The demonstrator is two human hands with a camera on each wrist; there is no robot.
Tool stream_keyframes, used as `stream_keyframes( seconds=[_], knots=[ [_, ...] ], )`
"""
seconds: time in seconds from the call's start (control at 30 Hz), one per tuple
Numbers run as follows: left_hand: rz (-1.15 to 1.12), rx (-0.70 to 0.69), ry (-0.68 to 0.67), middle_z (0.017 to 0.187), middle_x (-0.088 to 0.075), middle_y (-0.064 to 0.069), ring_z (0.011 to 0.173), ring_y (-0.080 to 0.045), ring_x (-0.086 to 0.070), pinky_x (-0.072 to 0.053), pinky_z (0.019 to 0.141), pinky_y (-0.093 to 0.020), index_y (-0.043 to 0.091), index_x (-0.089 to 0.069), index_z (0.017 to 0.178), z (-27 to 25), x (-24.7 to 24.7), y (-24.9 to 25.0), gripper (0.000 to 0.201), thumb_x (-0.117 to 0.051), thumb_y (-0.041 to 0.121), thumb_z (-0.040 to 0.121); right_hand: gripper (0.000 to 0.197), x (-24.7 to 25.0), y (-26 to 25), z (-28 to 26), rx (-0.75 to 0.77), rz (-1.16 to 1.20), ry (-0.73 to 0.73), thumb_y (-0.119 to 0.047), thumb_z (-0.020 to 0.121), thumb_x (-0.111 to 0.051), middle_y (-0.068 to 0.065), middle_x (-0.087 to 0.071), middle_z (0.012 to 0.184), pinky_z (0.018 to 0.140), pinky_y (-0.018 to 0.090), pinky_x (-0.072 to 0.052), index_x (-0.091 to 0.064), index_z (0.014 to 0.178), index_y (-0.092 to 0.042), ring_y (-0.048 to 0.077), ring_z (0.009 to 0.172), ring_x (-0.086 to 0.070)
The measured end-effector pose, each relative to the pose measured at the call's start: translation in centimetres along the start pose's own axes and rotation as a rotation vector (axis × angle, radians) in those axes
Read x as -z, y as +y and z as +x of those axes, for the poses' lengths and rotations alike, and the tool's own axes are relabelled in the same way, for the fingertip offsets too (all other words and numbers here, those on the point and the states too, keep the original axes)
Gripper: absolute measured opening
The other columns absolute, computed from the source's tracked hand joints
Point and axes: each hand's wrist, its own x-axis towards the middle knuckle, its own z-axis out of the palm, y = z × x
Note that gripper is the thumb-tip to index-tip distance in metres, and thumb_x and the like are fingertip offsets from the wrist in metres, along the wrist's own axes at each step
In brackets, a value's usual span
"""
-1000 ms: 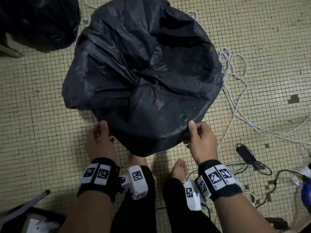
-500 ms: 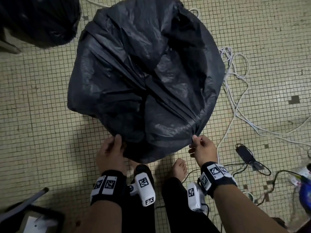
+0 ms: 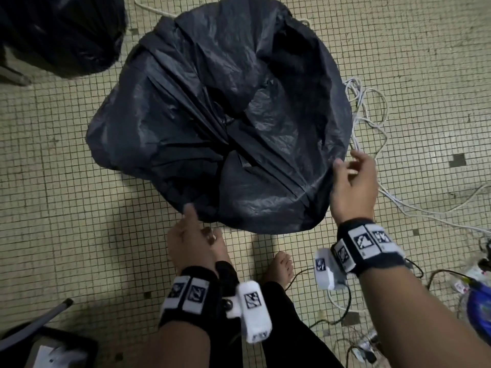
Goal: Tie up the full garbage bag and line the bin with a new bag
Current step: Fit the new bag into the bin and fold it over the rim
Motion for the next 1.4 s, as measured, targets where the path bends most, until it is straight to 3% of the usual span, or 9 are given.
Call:
stream_keyframes(
  seconds=[0.13,0.27,0.37,0.53,0.7,0.87,1.07,1.2,1.4],
  knots=[
    [0.239,-0.120,-0.046,0.088,-0.068,0.014,0.079,-0.001,-0.063,-0.039,0.059,-0.013,0.017,-0.065,0.112,-2.2,-1.8,-0.6,0.039,-0.069,0.048,0.088,0.040,-0.8,-2.0,2.8,0.040,-0.166,-0.089,-0.033,0.095,-0.063,0.004,-0.068,0.113,0.096,0.039,-0.052,-0.056,0.128,-0.012,0.022,0.103,-0.065],
    [0.287,-0.207,-0.040,0.083,-0.068,0.009,0.070,0.005,-0.064,-0.042,0.056,-0.006,0.009,-0.067,0.101,-1.0,-2.1,0.3,0.024,-0.072,0.030,0.090,0.046,-0.9,-1.5,2.7,-0.075,-0.058,-0.022,-0.027,0.086,-0.076,-0.011,-0.065,0.088,0.075,0.018,-0.047,-0.055,0.126,-0.019,0.004,0.080,-0.064],
    [0.322,-0.330,-0.052,0.071,-0.063,0.016,0.059,0.020,-0.058,-0.039,0.051,0.000,0.011,-0.068,0.091,1.2,-1.2,1.9,0.012,-0.072,0.023,0.090,0.059,-1.4,-0.9,1.1,-0.196,0.062,-0.037,-0.028,0.079,-0.082,-0.010,-0.063,0.082,0.089,0.031,-0.053,-0.054,0.130,-0.020,0.004,0.081,-0.065],
    [0.360,-0.416,-0.065,0.070,-0.071,0.021,0.065,0.007,-0.065,-0.052,0.065,-0.025,0.031,-0.070,0.077,6.7,0.7,5.1,0.013,-0.073,0.042,0.082,0.045,-3.0,-0.2,-3.4,-0.358,0.230,-0.127,-0.029,0.075,-0.084,0.001,-0.069,0.087,0.096,0.048,-0.053,-0.059,0.112,-0.023,0.023,0.093,-0.070],
    [0.329,-0.444,0.000,0.086,-0.074,0.016,0.087,-0.007,-0.071,-0.061,0.080,-0.032,0.036,-0.074,0.098,10.0,0.5,7.7,0.021,-0.074,0.045,0.080,0.059,-4.4,-1.1,-7.8,-0.346,0.179,-0.118,-0.044,0.078,-0.081,-0.007,-0.069,0.087,0.089,0.034,-0.053,-0.052,0.120,-0.015,0.014,0.091,-0.068],
    [0.293,-0.391,0.163,0.128,-0.054,0.003,0.113,-0.019,-0.059,-0.053,0.088,-0.034,0.025,-0.051,0.135,7.3,-0.2,6.3,0.059,-0.065,0.056,0.087,0.085,-3.2,-1.2,-7.7,-0.421,0.204,-0.095,-0.061,0.066,-0.084,-0.014,-0.058,0.086,0.072,0.018,-0.043,-0.036,0.125,-0.021,0.003,0.083,-0.060],
    [0.175,-0.182,0.002,0.104,-0.068,-0.002,0.090,-0.016,-0.067,-0.047,0.066,-0.016,0.009,-0.055,0.114,-0.5,-1.9,0.5,0.048,-0.066,0.050,0.091,0.066,-0.9,-1.2,-1.6,-0.141,-0.024,0.017,-0.062,0.087,-0.060,0.004,-0.055,0.122,0.092,0.034,-0.047,-0.046,0.138,-0.022,0.017,0.105,-0.056],
    [0.257,-0.166,-0.097,0.099,-0.073,0.000,0.083,-0.012,-0.066,-0.041,0.059,-0.001,0.009,-0.065,0.111,-2.6,-3.3,-1.0,0.044,-0.066,0.048,0.091,0.034,-0.5,-0.7,0.6,0.004,-0.146,-0.026,-0.040,0.096,-0.059,0.003,-0.068,0.105,0.090,0.030,-0.046,-0.068,0.111,-0.011,0.023,0.102,-0.062],
    [0.172,-0.149,-0.093,0.080,-0.077,0.001,0.079,-0.017,-0.075,-0.062,0.081,-0.044,0.021,-0.073,0.087,0.1,-2.0,-0.1,0.021,-0.081,0.040,0.081,0.027,-0.1,-0.1,0.8,-0.055,-0.019,-0.101,-0.037,0.090,-0.071,0.004,-0.073,0.085,0.086,0.042,-0.055,-0.073,0.087,-0.010,0.024,0.087,-0.069]
  ],
)
